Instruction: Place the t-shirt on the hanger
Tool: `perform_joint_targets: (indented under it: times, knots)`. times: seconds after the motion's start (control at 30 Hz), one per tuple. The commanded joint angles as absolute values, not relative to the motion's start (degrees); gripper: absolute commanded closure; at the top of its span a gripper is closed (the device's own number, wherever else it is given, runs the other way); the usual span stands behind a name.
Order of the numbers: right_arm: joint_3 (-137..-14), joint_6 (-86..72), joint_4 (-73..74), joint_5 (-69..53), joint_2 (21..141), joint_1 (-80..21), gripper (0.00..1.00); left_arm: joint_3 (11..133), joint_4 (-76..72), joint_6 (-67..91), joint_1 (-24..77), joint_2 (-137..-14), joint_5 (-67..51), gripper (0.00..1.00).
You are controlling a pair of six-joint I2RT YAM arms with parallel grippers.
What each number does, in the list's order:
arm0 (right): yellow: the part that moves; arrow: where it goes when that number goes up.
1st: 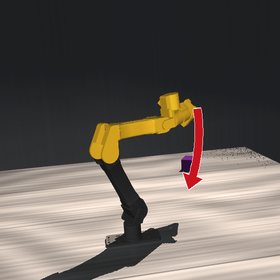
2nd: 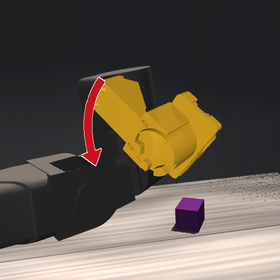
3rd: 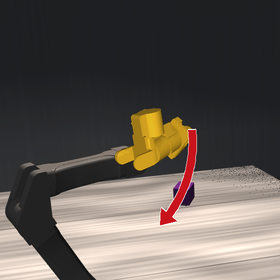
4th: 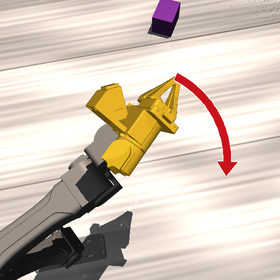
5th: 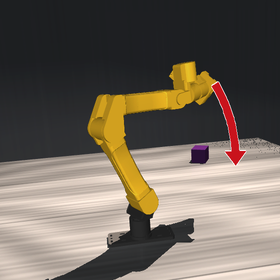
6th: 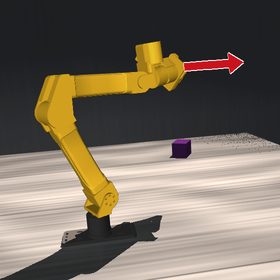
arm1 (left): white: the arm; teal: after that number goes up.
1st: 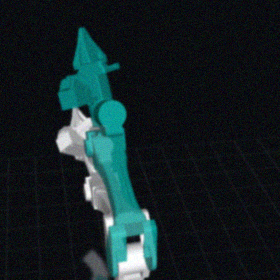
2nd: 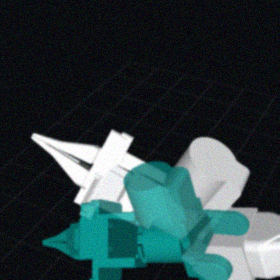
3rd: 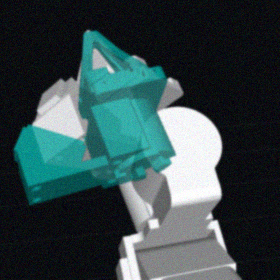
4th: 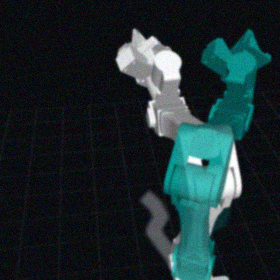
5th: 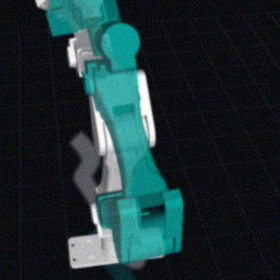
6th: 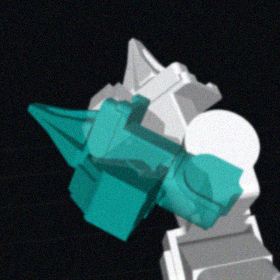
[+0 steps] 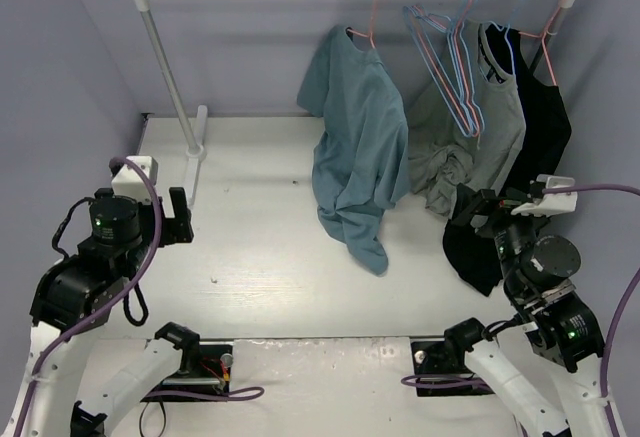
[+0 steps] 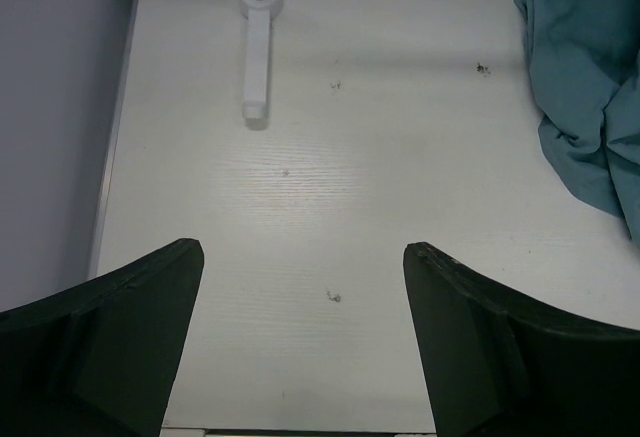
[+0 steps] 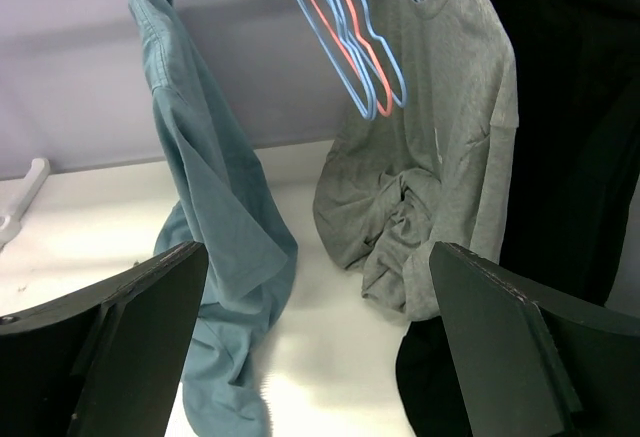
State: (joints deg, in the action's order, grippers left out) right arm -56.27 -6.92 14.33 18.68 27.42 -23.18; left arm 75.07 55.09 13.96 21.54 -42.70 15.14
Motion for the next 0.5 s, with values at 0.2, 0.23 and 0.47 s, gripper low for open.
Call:
perform_joint_targets:
  times: [0.2,0.23,0.47]
  knots:
    - [-55.55,-4.14,9.94,17.49,25.84,-22.94,0.0,75.93,51.33,12.75,21.8,-42.19,18.19,0.17]
    - [-55.29,-4.04,9.76,17.66,25.93,-22.94,0.0,75.85,51.33,12.74,21.8,-42.27,18.19,0.17]
    - [-55.11,-2.38,7.47,17.23,26.19,-22.94,0.0,73.74,49.48,13.18,21.8,-42.1,17.49,0.17]
